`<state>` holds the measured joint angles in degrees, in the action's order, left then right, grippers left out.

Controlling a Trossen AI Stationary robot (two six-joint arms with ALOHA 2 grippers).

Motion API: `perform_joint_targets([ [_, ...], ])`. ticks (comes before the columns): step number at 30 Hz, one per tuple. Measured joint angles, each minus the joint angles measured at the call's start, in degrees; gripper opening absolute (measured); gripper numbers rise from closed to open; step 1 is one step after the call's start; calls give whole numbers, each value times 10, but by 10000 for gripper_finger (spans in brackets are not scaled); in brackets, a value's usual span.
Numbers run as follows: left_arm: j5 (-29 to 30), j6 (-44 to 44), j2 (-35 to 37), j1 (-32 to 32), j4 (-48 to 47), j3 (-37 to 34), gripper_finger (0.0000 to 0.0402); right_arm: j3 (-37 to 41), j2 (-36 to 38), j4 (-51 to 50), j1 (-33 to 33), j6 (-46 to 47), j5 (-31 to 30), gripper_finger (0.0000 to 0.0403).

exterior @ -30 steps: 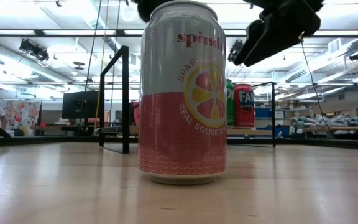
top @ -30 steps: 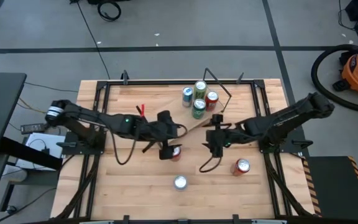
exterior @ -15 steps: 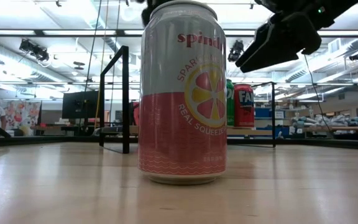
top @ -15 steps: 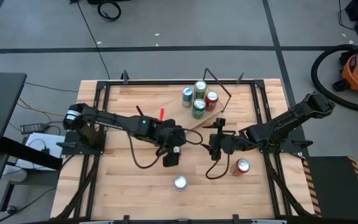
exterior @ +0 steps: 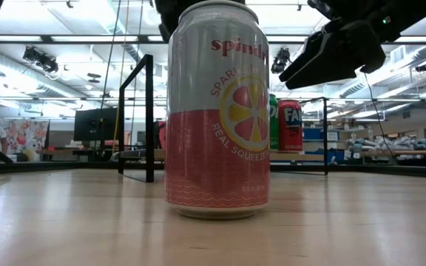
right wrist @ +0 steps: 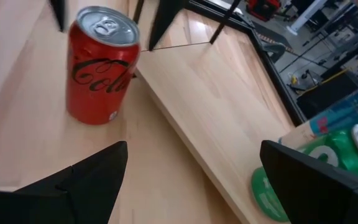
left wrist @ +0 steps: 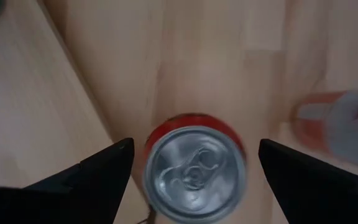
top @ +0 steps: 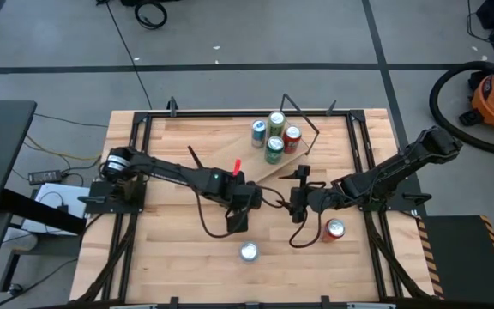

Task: Place canned beverage on shelf
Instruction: Put the red soda can on the shelf

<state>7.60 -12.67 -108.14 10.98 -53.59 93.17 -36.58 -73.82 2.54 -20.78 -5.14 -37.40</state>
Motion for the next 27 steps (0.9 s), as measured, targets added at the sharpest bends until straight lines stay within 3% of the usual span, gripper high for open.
perform_joint_targets([
  [14, 17, 49, -40, 5, -27, 0, 355, 28, 0, 43, 9, -6, 30, 377],
  [21, 14, 49, -44, 4, -33, 1, 311, 30, 0, 52, 17, -9, 54, 377],
  [27, 7, 36, -45, -8, -27, 1, 309, 30, 0, 40, 22, -10, 53, 377],
])
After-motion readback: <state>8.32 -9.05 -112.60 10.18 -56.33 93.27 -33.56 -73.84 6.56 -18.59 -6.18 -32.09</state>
